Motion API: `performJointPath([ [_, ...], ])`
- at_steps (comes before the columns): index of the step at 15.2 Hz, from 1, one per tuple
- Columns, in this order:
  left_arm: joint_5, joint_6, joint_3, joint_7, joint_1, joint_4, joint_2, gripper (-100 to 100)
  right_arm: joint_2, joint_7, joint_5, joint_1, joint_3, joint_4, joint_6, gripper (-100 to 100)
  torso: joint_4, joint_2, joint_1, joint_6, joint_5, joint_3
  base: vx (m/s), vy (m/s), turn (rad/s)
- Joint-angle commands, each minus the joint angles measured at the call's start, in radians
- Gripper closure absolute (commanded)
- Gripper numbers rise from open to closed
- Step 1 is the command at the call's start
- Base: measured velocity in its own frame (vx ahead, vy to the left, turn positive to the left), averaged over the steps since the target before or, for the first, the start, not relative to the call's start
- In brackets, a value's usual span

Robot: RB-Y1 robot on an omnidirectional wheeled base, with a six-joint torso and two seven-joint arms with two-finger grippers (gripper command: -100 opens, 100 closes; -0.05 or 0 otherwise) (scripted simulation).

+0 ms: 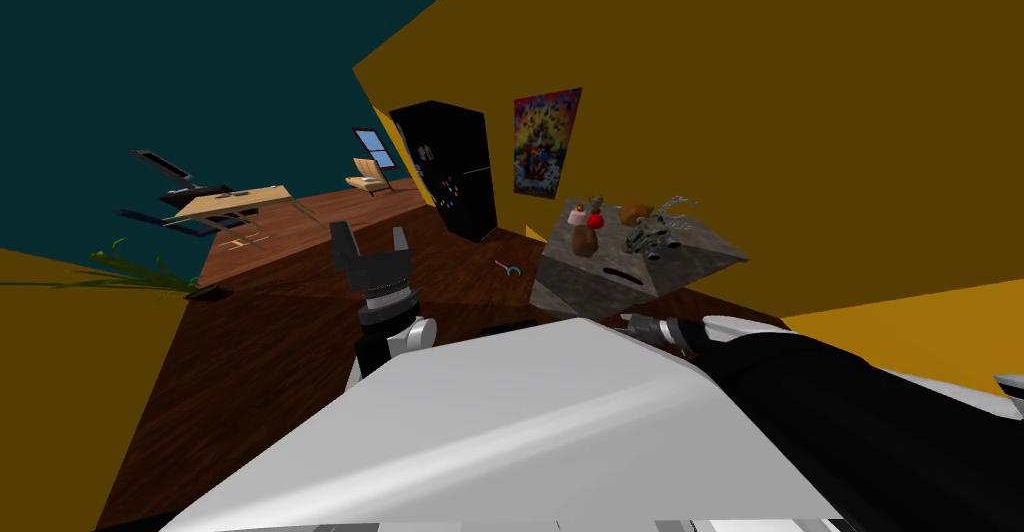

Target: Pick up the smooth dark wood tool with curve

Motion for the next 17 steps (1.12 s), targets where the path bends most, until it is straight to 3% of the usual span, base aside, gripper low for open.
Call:
performJointPath([
  [1, 0.000, 0.000, 0.000, 0.000, 0.000, 0.000, 0.000, 0, -0.050, 0.013, 0.026, -0.002, 0.024, 0.050, -0.006, -100, 0.000, 0.000, 0.000, 0.000, 0.000, 0.000, 0.080, 0.045, 0.133],
  [4, 0.000, 0.000, 0.000, 0.000, 0.000, 0.000, 0.000, 0, -0.051, 0.013, 0.026, -0.002, 0.024, 0.065, -0.006, -100, 0.000, -0.001, 0.000, 0.001, 0.000, 0.000, 0.058, 0.028, 0.039],
  [5, 0.000, 0.000, 0.000, 0.000, 0.000, 0.000, 0.000, 0, -0.090, 0.020, 0.043, -0.002, 0.039, 0.089, -0.011, -100, 0.000, 0.001, -0.001, 0.001, 0.000, 0.000, 0.042, 0.022, 0.087],
  [7, 0.000, 0.000, 0.000, 0.000, 0.000, 0.000, 0.000, 0, -0.120, 0.026, 0.060, -0.003, 0.054, 0.139, -0.015, -100, 0.000, 0.001, -0.001, 0.000, 0.000, 0.000, 0.065, 0.027, 0.130],
  [10, 0.000, 0.000, 0.000, 0.000, 0.000, 0.000, 0.000, 0, -0.157, 0.032, 0.075, -0.005, 0.068, 0.171, -0.020, -100, 0.000, -0.002, -0.001, 0.000, 0.000, -0.001, 0.089, 0.023, 0.111],
  [12, 0.000, 0.000, 0.000, 0.000, 0.000, 0.000, 0.000, 0, -0.208, 0.043, 0.103, -0.008, 0.095, 0.226, -0.027, -100, -0.001, -0.003, -0.001, 0.000, 0.000, -0.002, 0.118, 0.024, 0.168],
  [17, 0.000, 0.000, 0.000, 0.000, 0.000, 0.000, 0.000, 0, -0.244, 0.052, 0.125, -0.013, 0.119, 0.267, -0.033, -100, -0.001, -0.004, -0.004, 0.000, -0.001, -0.003, 0.113, -0.012, 0.125],
])
